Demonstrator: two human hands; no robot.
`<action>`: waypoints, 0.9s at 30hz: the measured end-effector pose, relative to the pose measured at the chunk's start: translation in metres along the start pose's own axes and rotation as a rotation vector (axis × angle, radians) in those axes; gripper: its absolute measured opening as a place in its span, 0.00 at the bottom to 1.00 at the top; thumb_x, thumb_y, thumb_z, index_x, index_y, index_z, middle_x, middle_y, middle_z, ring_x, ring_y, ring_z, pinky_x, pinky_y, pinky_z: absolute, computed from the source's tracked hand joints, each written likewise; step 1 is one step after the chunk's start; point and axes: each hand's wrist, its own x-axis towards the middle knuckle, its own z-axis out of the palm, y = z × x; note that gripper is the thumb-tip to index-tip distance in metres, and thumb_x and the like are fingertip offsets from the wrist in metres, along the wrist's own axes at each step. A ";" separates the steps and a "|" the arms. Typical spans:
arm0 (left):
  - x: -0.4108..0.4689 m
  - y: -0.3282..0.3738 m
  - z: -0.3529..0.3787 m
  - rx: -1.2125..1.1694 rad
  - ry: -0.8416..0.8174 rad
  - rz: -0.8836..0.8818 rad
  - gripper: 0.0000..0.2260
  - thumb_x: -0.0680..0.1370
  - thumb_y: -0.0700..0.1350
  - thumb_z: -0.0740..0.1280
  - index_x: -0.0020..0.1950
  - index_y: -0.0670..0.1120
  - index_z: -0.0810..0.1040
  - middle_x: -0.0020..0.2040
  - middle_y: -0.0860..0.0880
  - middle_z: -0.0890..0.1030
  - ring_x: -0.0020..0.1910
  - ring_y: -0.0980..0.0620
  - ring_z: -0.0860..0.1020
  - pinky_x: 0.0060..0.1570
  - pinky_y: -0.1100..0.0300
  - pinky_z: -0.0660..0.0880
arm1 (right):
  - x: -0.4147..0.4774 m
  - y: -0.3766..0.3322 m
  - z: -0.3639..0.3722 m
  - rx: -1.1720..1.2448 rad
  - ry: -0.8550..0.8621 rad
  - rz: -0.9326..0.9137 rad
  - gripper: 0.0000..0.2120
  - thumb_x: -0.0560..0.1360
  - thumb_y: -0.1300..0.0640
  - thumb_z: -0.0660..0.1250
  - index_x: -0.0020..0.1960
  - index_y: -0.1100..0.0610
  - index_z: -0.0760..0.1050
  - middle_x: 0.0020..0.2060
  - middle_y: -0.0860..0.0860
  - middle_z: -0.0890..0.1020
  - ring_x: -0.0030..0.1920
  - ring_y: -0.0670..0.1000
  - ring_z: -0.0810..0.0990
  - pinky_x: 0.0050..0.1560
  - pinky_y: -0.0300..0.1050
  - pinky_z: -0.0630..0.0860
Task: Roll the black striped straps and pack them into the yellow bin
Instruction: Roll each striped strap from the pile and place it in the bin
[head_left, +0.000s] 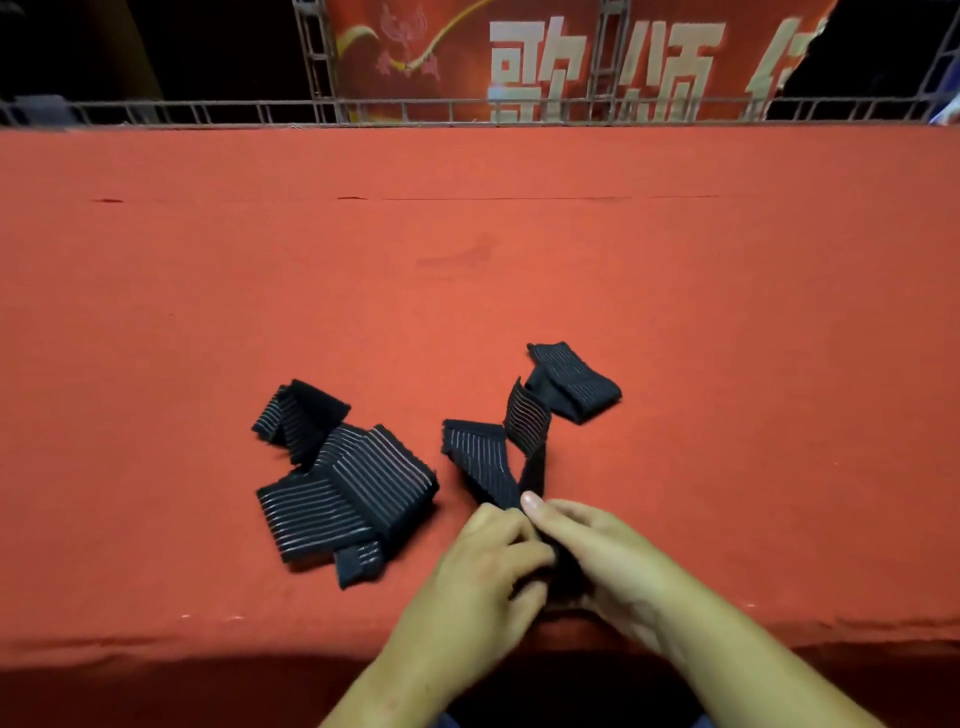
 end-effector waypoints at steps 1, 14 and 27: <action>-0.001 0.001 0.001 -0.013 -0.024 0.018 0.07 0.73 0.40 0.69 0.48 0.50 0.80 0.49 0.56 0.75 0.52 0.54 0.72 0.57 0.66 0.70 | -0.001 0.000 -0.001 -0.013 -0.015 0.007 0.17 0.73 0.39 0.73 0.50 0.52 0.82 0.37 0.51 0.81 0.36 0.49 0.79 0.37 0.44 0.75; -0.009 0.009 0.008 -0.106 0.134 -0.236 0.22 0.78 0.47 0.71 0.72 0.56 0.74 0.67 0.62 0.70 0.71 0.57 0.71 0.71 0.66 0.65 | -0.020 0.016 -0.044 -0.122 0.501 -0.175 0.11 0.69 0.62 0.64 0.29 0.54 0.72 0.27 0.50 0.75 0.32 0.50 0.71 0.36 0.46 0.64; -0.005 0.003 0.029 -0.335 0.088 -0.409 0.03 0.76 0.47 0.77 0.49 0.54 0.88 0.44 0.58 0.83 0.47 0.58 0.83 0.48 0.70 0.72 | -0.054 0.039 -0.091 -0.454 0.773 -0.112 0.18 0.74 0.43 0.75 0.48 0.53 0.72 0.42 0.55 0.83 0.41 0.56 0.81 0.47 0.55 0.78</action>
